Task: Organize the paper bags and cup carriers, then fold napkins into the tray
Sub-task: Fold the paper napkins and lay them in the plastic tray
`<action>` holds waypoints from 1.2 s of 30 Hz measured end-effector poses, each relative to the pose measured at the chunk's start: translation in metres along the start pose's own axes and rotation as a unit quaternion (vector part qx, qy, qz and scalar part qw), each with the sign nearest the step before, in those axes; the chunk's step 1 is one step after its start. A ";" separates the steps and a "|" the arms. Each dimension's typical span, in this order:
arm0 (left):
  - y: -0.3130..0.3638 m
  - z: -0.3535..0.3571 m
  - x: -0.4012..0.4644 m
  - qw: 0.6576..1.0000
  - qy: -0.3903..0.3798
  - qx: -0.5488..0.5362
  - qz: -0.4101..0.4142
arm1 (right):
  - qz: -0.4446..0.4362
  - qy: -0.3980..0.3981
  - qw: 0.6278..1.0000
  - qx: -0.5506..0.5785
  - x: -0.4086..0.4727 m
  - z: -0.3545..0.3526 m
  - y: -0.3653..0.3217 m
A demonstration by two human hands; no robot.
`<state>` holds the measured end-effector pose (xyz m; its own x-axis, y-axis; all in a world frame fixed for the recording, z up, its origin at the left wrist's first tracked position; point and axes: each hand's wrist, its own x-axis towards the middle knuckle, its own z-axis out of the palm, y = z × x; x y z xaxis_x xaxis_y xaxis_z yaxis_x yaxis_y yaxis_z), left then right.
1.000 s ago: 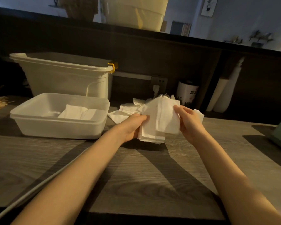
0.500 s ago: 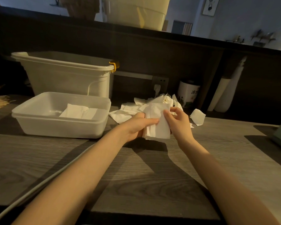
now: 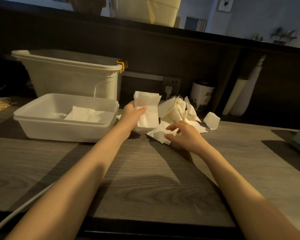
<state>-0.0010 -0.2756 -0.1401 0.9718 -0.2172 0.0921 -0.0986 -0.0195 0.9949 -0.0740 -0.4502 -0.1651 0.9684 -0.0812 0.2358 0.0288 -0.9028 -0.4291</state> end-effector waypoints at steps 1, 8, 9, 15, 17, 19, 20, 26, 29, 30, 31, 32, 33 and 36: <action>0.000 -0.001 0.000 1.000 0.005 -0.004 0.001 | -0.003 -0.029 1.000 -0.008 0.000 0.002 0.000; -0.001 -0.002 0.003 1.000 0.024 -0.001 -0.008 | -0.029 -0.024 0.997 -0.064 -0.003 0.012 -0.009; -0.001 -0.002 0.003 1.000 0.025 0.002 -0.006 | -0.034 -0.011 0.997 -0.068 -0.003 0.014 -0.010; -0.004 -0.003 0.006 0.998 0.034 -0.025 -0.050 | -0.035 0.028 0.995 -0.088 0.001 0.018 -0.012; -0.004 -0.003 0.006 0.996 0.037 -0.037 -0.066 | -0.036 0.041 0.995 -0.087 0.003 0.019 -0.011; -0.005 -0.004 0.006 0.995 0.037 -0.049 -0.079 | -0.030 0.052 0.996 -0.060 0.004 0.017 -0.009; -0.006 -0.005 0.007 0.994 0.035 -0.057 -0.086 | -0.024 0.061 0.997 -0.036 0.004 0.015 -0.008; -0.004 -0.006 0.006 0.984 0.043 -0.107 -0.137 | 0.017 0.168 0.973 0.157 0.000 -0.004 -0.006; -0.005 -0.004 0.006 0.981 0.043 -0.118 -0.148 | 0.050 0.189 0.918 0.345 -0.001 -0.018 -0.008; -0.005 -0.002 0.005 0.981 0.039 -0.120 -0.151 | 0.059 0.189 0.897 0.394 -0.002 -0.023 -0.010; -0.006 -0.001 0.005 0.980 0.037 -0.120 -0.152 | 0.066 0.185 0.879 0.435 -0.003 -0.027 -0.012; -0.006 0.001 0.003 0.980 0.036 -0.119 -0.153 | 0.070 0.177 0.862 0.470 -0.004 -0.030 -0.015; -0.006 0.003 0.002 0.980 0.034 -0.118 -0.154 | 0.071 0.165 0.846 0.501 -0.004 -0.032 -0.017; -0.006 0.008 -0.003 0.979 0.009 -0.112 -0.168 | 0.072 0.124 0.825 0.547 -0.006 -0.034 -0.020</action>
<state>-0.0049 -0.2825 -0.1464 0.9451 -0.2170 -0.2443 0.2755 0.1275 0.9528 -0.0887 -0.4459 -0.1285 0.9050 -0.3605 0.2257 0.2547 0.0343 -0.9664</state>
